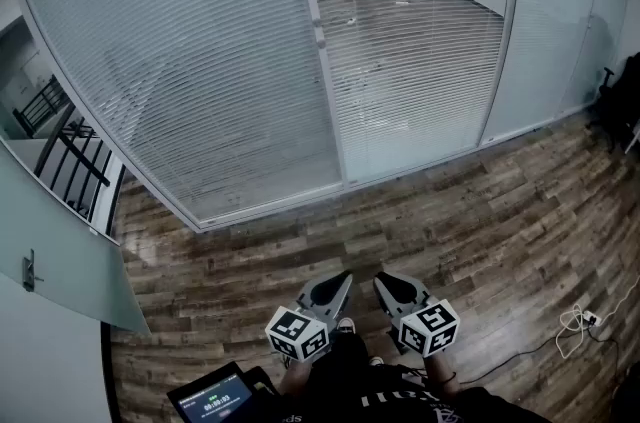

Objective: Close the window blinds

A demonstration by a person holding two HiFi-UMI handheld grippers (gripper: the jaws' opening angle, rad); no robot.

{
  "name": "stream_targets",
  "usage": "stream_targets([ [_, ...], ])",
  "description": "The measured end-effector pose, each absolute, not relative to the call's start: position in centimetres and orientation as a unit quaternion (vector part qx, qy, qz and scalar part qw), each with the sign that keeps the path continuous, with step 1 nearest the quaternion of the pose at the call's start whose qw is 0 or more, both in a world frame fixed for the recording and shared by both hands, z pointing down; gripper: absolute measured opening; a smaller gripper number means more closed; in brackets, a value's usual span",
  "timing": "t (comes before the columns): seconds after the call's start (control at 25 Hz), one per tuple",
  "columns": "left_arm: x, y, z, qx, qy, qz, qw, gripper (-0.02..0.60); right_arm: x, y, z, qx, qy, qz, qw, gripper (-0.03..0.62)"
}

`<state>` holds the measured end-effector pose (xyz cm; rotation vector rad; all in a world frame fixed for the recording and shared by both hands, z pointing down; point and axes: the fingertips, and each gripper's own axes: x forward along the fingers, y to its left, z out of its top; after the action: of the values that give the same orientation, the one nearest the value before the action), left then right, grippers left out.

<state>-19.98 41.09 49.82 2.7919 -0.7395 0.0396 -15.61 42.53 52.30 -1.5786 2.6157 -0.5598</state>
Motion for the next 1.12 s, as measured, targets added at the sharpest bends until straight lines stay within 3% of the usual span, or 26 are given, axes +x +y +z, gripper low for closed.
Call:
stream_targets([
  [0.48, -17.1, 28.1, 50.8, 0.954, -0.285, 0.026, 0.091, 0.006, -12.0, 30.6, 53.7, -0.503, 0.845, -0.178, -0.002, 0.044],
  [1.12, -14.6, 3.2, 48.2, 0.953, -0.281, -0.019, 0.114, 0.006, -9.3, 6.7, 51.1, -0.517, 0.839, -0.168, -0.013, 0.04],
])
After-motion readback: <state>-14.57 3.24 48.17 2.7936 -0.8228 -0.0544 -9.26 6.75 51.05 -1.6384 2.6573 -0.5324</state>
